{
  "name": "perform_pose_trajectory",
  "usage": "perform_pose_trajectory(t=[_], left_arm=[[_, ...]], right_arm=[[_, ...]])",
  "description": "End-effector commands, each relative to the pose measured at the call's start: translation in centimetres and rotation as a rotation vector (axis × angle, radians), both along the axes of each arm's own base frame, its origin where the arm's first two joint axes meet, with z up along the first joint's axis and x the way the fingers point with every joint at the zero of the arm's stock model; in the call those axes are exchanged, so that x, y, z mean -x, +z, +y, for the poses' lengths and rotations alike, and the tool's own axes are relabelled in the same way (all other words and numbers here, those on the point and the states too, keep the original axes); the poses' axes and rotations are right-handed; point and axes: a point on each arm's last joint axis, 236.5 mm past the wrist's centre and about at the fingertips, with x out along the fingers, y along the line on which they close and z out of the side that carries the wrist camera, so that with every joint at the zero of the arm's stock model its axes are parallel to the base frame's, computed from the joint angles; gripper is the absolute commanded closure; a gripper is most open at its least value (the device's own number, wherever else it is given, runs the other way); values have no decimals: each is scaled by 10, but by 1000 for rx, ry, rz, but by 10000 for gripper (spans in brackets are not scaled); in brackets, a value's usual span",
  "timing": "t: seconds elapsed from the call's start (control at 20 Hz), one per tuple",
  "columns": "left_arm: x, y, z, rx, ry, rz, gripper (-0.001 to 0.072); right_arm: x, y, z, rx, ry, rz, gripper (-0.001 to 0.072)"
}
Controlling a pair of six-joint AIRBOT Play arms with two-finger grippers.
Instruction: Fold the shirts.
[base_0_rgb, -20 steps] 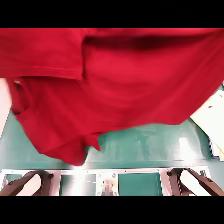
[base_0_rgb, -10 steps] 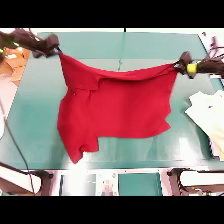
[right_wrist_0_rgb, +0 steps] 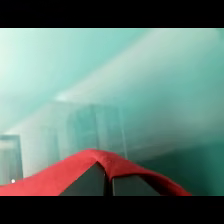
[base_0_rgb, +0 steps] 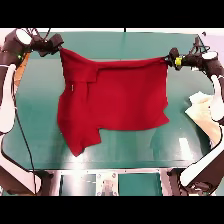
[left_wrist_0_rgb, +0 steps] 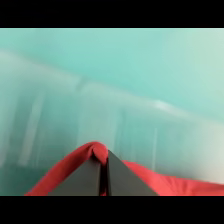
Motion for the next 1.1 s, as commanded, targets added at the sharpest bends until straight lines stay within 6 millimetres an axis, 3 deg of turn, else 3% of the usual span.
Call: perform_pose_trajectory(t=[0.0,0.1,0.2,0.3,0.5,0.6,0.75,0.9,1.05], left_arm=[[-17,26,9,-15,36,-119,684],[-20,38,10,-23,37,-150,684],[-12,30,5,-43,-2,-101,684],[16,-10,5,-121,-70,79,683],[75,-79,14,-210,-149,395,683],[94,-115,5,-193,-175,488,683],[110,-159,-8,-189,-186,542,683],[114,-174,-19,-137,-182,549,683],[110,-172,-20,-128,-177,535,682]], right_arm=[[-26,22,-1,10,-7,-91,692],[-28,22,-1,-8,-17,-98,692],[-22,15,4,11,34,-86,692],[-1,-4,5,36,113,-11,693],[53,-64,-4,141,255,216,694],[78,-93,-9,196,303,324,694],[99,-119,-13,220,327,411,694],[107,-130,-11,207,331,439,694],[107,-130,-11,206,331,439,691]])
